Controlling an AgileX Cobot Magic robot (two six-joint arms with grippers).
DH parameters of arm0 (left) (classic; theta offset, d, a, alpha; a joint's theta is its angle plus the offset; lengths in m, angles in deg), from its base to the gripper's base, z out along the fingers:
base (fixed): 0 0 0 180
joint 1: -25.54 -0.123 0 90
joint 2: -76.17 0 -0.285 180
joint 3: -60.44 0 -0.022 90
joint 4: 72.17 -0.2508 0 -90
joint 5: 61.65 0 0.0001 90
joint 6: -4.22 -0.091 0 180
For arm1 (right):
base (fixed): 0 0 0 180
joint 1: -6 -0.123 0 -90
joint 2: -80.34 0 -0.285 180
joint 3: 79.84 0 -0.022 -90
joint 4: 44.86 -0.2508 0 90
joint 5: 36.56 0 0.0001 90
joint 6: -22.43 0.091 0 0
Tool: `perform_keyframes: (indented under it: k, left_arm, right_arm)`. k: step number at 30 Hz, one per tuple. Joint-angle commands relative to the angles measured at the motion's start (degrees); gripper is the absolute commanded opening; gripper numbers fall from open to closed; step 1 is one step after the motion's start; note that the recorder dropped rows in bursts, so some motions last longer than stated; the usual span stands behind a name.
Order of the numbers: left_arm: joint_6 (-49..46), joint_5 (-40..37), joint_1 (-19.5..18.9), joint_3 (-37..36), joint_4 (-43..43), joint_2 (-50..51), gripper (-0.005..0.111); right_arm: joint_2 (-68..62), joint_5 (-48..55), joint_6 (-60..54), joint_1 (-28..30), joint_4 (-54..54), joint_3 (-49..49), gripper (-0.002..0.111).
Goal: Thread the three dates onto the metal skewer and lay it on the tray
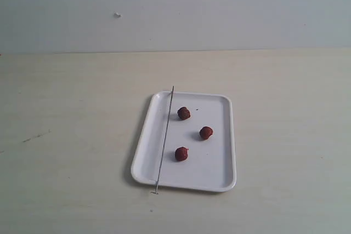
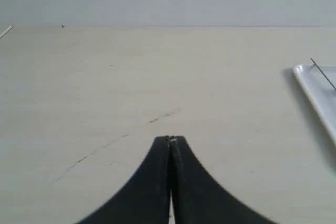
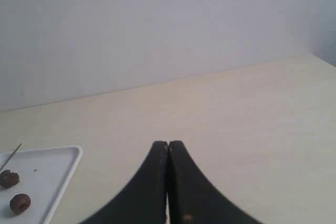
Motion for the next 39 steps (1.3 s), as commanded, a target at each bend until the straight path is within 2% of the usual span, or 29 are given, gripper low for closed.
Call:
perform_keyframes:
  k: [1,15,20,23,25,29,32,34,36,37,39]
  left_arm:
    - [-0.1,0.4,-0.3,-0.2,-0.2,-0.3,0.000]
    - [-0.1,0.4,-0.3,-0.2,-0.2,-0.3,0.000]
    - [-6.2,2.3,-0.3,-0.2,-6.4,-0.3,0.000]
    - [-6.1,11.5,-0.3,-0.2,-6.1,-0.3,0.000]
    - [-4.5,22.0,-0.3,-0.2,-6.1,-0.3,0.000]
    - [4.5,40.4,-0.3,-0.2,-6.1,-0.3,0.000]
    - [8.4,50.1,-0.3,-0.2,-6.1,-0.3,0.000]
    - [17.8,57.0,-0.3,-0.2,-6.1,-0.3,0.000]
    - [24.8,62.7,-0.3,-0.2,-5.8,-0.3,0.000]
    - [24.8,64.5,-0.3,-0.2,-4.8,-0.3,0.000]
    - [25.9,64.3,-0.3,1.3,0.3,-0.3,0.000]
  right_arm:
    - [0.3,-0.3,-0.3,0.4,0.4,0.3,0.000]
    - [0.3,-0.3,-0.3,0.4,0.4,0.3,0.000]
    - [0.3,-0.3,-0.3,0.4,0.4,0.3,0.000]
    - [0.3,-0.3,-0.3,0.4,0.4,0.3,0.000]
    - [0.3,-0.3,-0.3,0.4,0.4,0.3,0.000]
    - [0.3,-0.3,-0.3,0.4,0.4,0.3,0.000]
    - [0.3,-0.3,-0.3,0.4,0.4,0.3,0.000]
    - [0.3,-0.3,-0.3,0.4,0.4,0.3,0.000]
    - [0.3,-0.3,-0.3,0.4,0.4,0.3,0.000]
    - [0.3,-0.3,-0.3,0.4,0.4,0.3,0.000]
    - [0.3,-0.3,-0.3,0.4,0.4,0.3,0.000]
